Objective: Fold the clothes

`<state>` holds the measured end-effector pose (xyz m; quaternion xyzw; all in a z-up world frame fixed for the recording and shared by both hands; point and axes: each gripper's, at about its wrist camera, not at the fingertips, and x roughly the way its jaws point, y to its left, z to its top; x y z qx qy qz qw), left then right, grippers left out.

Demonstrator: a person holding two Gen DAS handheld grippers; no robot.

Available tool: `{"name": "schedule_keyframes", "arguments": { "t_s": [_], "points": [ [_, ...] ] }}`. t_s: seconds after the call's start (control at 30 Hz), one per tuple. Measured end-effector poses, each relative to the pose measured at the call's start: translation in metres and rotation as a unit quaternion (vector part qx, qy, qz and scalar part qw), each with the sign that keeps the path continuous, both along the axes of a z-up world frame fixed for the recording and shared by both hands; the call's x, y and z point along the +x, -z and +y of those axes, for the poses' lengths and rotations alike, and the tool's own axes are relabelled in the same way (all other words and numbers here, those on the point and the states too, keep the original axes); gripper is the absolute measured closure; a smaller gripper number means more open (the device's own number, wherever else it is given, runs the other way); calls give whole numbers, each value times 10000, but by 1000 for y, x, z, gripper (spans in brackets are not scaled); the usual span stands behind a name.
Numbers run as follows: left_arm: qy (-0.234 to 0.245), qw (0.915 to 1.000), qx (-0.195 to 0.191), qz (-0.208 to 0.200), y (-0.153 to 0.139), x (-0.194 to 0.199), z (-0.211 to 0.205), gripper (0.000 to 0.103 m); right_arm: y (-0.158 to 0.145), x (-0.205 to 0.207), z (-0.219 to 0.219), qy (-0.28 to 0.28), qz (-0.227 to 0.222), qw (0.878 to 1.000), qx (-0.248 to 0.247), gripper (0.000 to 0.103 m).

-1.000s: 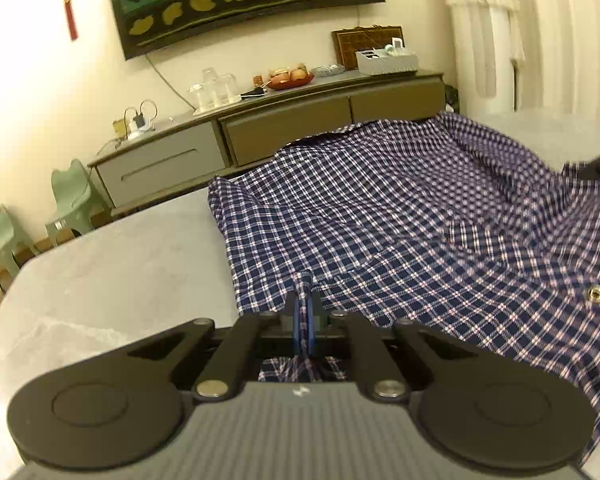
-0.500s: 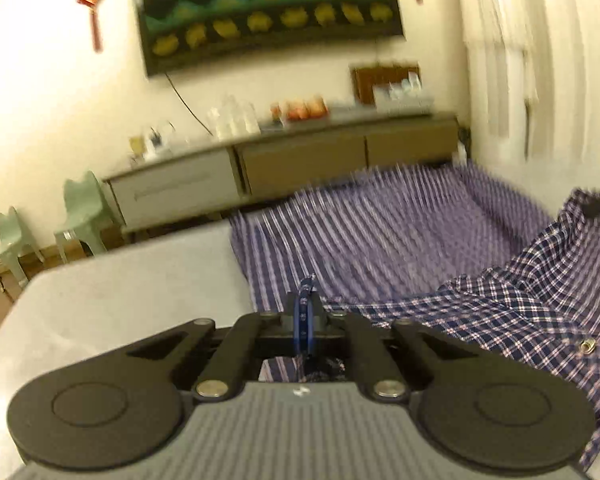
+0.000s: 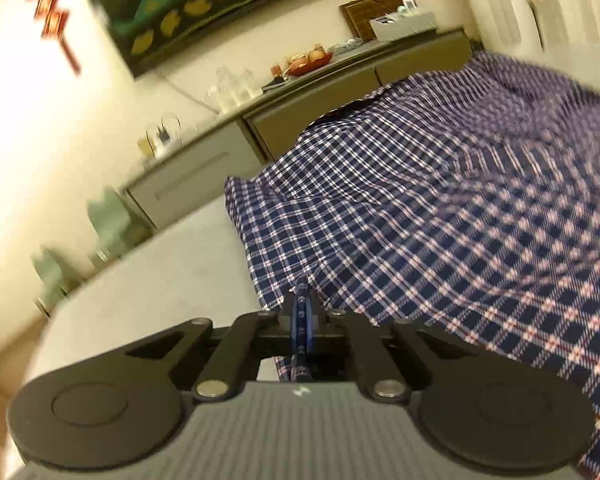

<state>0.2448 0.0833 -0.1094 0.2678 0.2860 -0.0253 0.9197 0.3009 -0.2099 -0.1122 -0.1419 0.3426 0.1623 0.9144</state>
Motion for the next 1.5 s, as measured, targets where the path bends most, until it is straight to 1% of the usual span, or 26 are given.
{"name": "schedule_keyframes", "arguments": {
  "t_s": [0.03, 0.1, 0.13, 0.2, 0.23, 0.27, 0.4, 0.53, 0.63, 0.67, 0.73, 0.8, 0.87, 0.9, 0.97, 1.03, 1.1, 1.13, 1.17, 1.23, 1.27, 1.33, 1.37, 1.43, 1.47, 1.5],
  "points": [
    [18, 9998, 168, -53, 2, -2, -4, 97, 0, -1, 2, 35, -40, 10000, -52, 102],
    [-58, 9998, 177, -94, 2, -4, -5, 93, 0, -4, 5, 106, -119, 9998, -156, 102],
    [-97, 9996, 216, -127, 1, -5, -4, 87, 0, -5, 7, 141, -159, 9996, -208, 100],
    [-166, 9992, 301, -214, -1, -8, -3, 82, -1, -8, 10, 211, -239, 9990, -312, 79],
    [-188, 9991, 289, -238, -4, -10, -2, 82, -1, -9, 12, 247, -279, 9986, -364, 61],
    [-209, 9991, 278, -262, -7, -12, -2, 82, -6, -11, 12, 354, -378, 9979, -392, 57],
    [-274, 9987, 231, -375, -19, -21, -2, 82, -53, -37, 3, 755, -824, 9937, -65, 57],
    [-531, 9963, 74, -669, -45, -36, 5, 82, -95, -102, 13, 612, -1577, 9848, -391, 57],
    [-853, 9909, -143, -1031, -76, -62, 13, 83, -91, -159, 42, 115, -2008, 9735, -1088, 57],
    [-731, 9902, -305, -1152, -90, -80, 10, 85, -83, -171, 52, -60, -2000, 9710, -1311, 59],
    [-230, 9904, -734, -1151, -107, -112, -3, 85, -65, -187, 73, -382, -1936, 9650, -1728, 63],
    [356, 9890, -1195, -790, -101, -142, -22, 84, -50, -190, 93, -597, -1853, 9610, -1965, 66],
    [733, 9902, -1126, -373, -74, -158, -47, 89, -39, -188, 108, -726, -1774, 9603, -2029, 66],
    [778, 9925, -914, -247, -59, -159, -57, 90, -33, -185, 112, -768, -1712, 9605, -2054, 67],
    [745, 9948, -686, 70, -33, -151, -68, 94, -13, -178, 118, -812, -1557, 9594, -2208, 68],
    [592, 9960, -578, 331, -12, -139, -69, 97, 14, -167, 120, -855, -1124, 9620, -2336, 70],
    [646, 9971, -351, 186, -9, -138, -77, 100, 33, -168, 122, -988, -1458, 9483, -2640, 73],
    [629, 9972, -352, 199, -9, -138, -79, 100, 39, -169, 127, -1031, -1577, 9377, -2918, 73],
    [621, 9970, -400, 208, -11, -139, -79, 99, 40, -167, 132, -997, -1586, 9353, -3001, 74],
    [604, 9965, -554, 169, -18, -140, -72, 97, 34, -166, 129, -956, -1528, 9405, -2882, 74],
    [566, 9961, -682, 21, -28, -146, -67, 96, 28, -166, 127, -979, -1512, 9417, -2843, 77],
    [382, 9950, -894, -214, -42, -148, -53, 94, 13, -171, 118, -948, -1610, 9450, -2684, 75],
    [250, 9942, -1004, -284, -47, -146, -46, 94, 4, -169, 110, -827, -1629, 9499, -2538, 74],
    [7, 9943, -1069, 29, -38, -129, -34, 94, -12, -165, 92, -572, -1642, 9590, -2239, 74],
    [-50, 9945, -1015, 268, -26, -118, -30, 95, -6, -156, 85, -466, -1457, 9628, -2225, 73],
    [-22, 9958, -895, 192, -20, -116, -31, 95, 2, -146, 77, -362, -1254, 9662, -2223, 72]
  ]
}}
